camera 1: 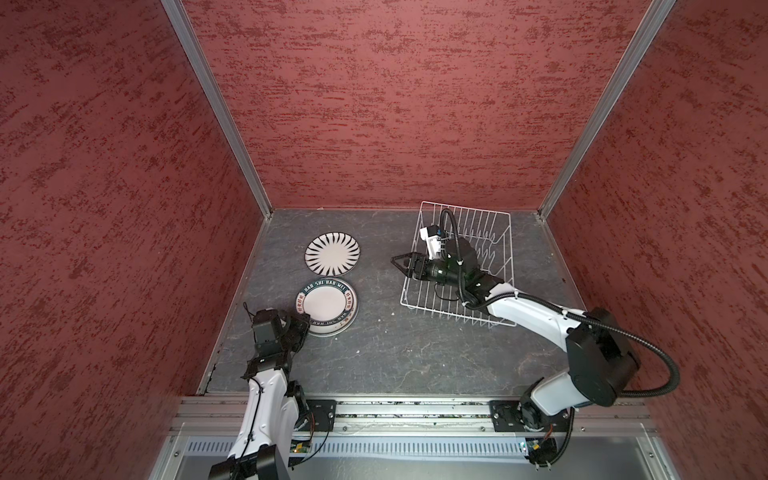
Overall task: Unload the plates from the dish rack
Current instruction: 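Lower the plate onto the orange-printed plate stack with the left gripper, then open the left gripper to release the plate onto the stack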
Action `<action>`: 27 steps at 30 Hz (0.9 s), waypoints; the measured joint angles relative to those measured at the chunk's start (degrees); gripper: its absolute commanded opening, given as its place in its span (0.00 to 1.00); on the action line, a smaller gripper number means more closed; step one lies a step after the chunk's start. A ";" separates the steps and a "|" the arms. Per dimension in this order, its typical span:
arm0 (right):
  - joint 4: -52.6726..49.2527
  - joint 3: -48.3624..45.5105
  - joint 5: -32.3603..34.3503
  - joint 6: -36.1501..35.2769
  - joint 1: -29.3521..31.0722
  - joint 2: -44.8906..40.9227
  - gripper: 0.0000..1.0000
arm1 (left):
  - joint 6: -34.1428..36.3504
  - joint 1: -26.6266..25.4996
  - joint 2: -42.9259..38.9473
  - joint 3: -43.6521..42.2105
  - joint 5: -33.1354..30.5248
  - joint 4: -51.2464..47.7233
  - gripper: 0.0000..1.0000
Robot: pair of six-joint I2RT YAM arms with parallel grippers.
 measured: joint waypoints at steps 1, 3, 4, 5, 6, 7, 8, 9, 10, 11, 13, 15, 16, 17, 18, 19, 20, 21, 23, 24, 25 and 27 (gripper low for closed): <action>0.00 0.00 0.09 0.00 0.00 0.00 0.75 | 0.04 0.00 0.02 0.00 0.00 0.02 0.00; 0.00 0.00 0.22 0.00 0.00 0.13 0.75 | 0.20 0.00 -0.07 0.00 -0.02 0.02 0.01; -0.02 0.00 0.31 0.02 0.00 0.22 0.75 | 0.22 0.00 -0.20 0.00 -0.07 -0.04 0.03; -0.09 0.00 0.33 0.02 0.00 0.31 0.75 | 0.24 0.00 -0.39 -0.02 -0.13 -0.11 0.04; -0.20 0.00 0.39 0.02 0.00 0.37 0.75 | 0.26 0.00 -0.76 0.00 -0.22 -0.31 0.06; -0.26 0.00 0.48 0.02 0.00 0.44 0.75 | 0.33 0.00 -1.18 0.00 -0.39 -0.50 0.09; -0.42 0.00 0.52 0.02 0.00 0.50 0.75 | 0.37 0.00 -1.44 0.00 -0.55 -0.63 0.13; -0.50 0.00 0.63 0.02 0.00 0.52 0.75 | 0.57 0.00 -1.75 0.00 -0.63 -0.76 0.20; -0.61 0.00 0.72 0.02 0.00 0.55 0.75 | 0.81 0.00 -1.99 0.00 -0.76 -0.83 0.24; -0.66 0.00 0.79 0.02 0.00 0.55 0.75 | 0.72 0.00 -2.16 0.00 -0.85 -0.90 0.27; -0.68 0.00 0.85 0.02 0.00 0.55 0.75 | 0.98 0.00 -2.25 0.00 -1.01 -0.92 0.32; -0.72 0.00 0.92 0.00 0.00 0.55 0.75 | 1.11 0.00 -2.25 0.00 -1.03 -1.01 0.34; -0.76 0.00 0.92 0.00 0.00 0.55 0.75 | 1.27 0.00 -2.25 0.00 -1.03 -0.98 0.37; -0.81 0.00 0.92 0.02 0.00 0.55 0.75 | 1.38 0.00 -2.25 0.00 -1.05 -0.96 0.42; -0.83 0.00 0.92 0.00 0.00 0.55 0.75 | 1.62 0.00 -2.25 0.00 -1.05 -0.98 0.52; -0.85 0.00 0.94 0.00 0.00 0.55 0.75 | 1.68 0.00 -2.25 0.00 -1.09 -1.01 0.64; -0.85 0.00 0.94 0.00 0.00 0.55 0.75 | 1.92 0.00 -2.25 0.02 -0.96 -0.98 0.75; -0.85 0.00 0.96 0.00 0.00 0.55 0.75 | 2.12 -0.02 -2.27 0.26 -0.63 -0.50 0.81; -0.87 0.00 0.98 0.00 0.00 0.55 0.75 | 2.86 -0.09 -2.51 1.03 -0.42 -0.26 0.87; -0.85 0.00 1.01 0.00 0.00 0.55 0.75 | 3.15 -0.09 -2.58 1.27 -0.57 -0.33 0.88; -0.87 0.00 1.03 0.00 0.00 0.55 0.75 | 3.43 -0.09 -2.56 1.42 -0.59 -0.42 0.89; -0.87 0.00 1.27 0.00 0.00 0.55 0.75 | 4.17 -0.15 -2.58 1.62 -0.61 -0.66 0.90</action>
